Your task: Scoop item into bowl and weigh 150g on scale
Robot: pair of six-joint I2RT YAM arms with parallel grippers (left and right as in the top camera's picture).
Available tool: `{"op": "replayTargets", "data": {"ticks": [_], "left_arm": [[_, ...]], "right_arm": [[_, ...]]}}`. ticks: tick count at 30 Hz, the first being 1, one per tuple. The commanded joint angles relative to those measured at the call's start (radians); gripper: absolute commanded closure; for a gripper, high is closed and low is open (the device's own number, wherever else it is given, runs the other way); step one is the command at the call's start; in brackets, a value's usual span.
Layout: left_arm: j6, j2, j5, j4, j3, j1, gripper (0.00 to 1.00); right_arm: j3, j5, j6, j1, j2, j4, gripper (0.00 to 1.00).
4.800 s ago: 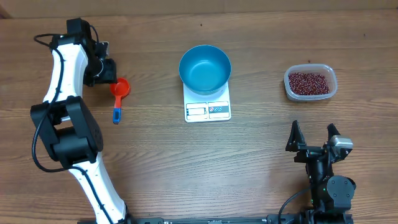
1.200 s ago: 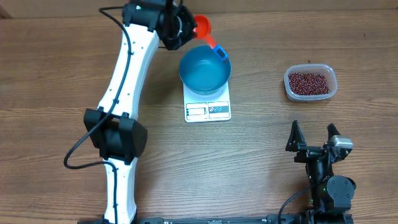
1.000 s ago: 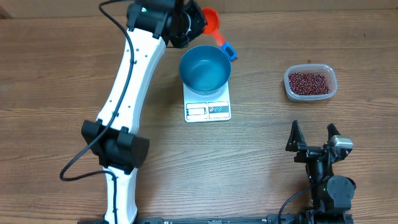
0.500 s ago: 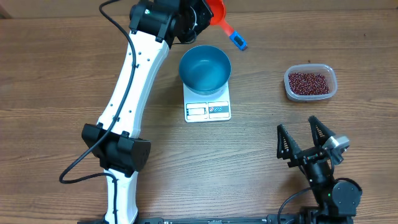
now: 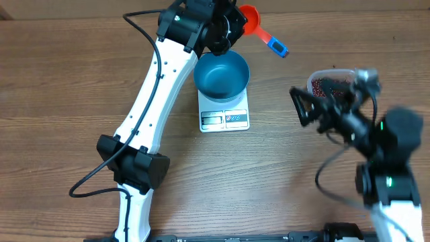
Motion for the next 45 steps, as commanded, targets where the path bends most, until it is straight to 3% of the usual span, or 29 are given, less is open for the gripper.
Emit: {"op": "replayTargets", "data": {"ticks": [1,6,11,25,36,45], "left_arm": [[-0.032,-0.013,0.019,-0.003,0.019,-0.013,0.96],[-0.091,-0.012,0.02,-0.06,0.018,-0.015,0.96],[-0.09,-0.011,0.024,-0.101,0.017,-0.016,0.96],[0.0,-0.011,0.048,-0.105,0.015,-0.067,0.96],[0.0,-0.011,0.015,-0.105,0.014,-0.107,0.96],[0.0,-0.011,0.015,-0.105,0.014,-0.106,0.96]], "right_arm": [[0.069,-0.116,0.047,0.004,0.12,0.054,0.0],[0.069,-0.174,0.18,0.004,0.268,0.256,0.0],[0.069,-0.174,0.18,0.014,0.356,0.4,0.14],[0.069,-0.138,0.202,0.026,0.404,0.399,0.35],[0.069,-0.14,0.229,0.026,0.404,0.398,0.72],[0.069,-0.14,0.233,0.026,0.404,0.397,0.87]]}}
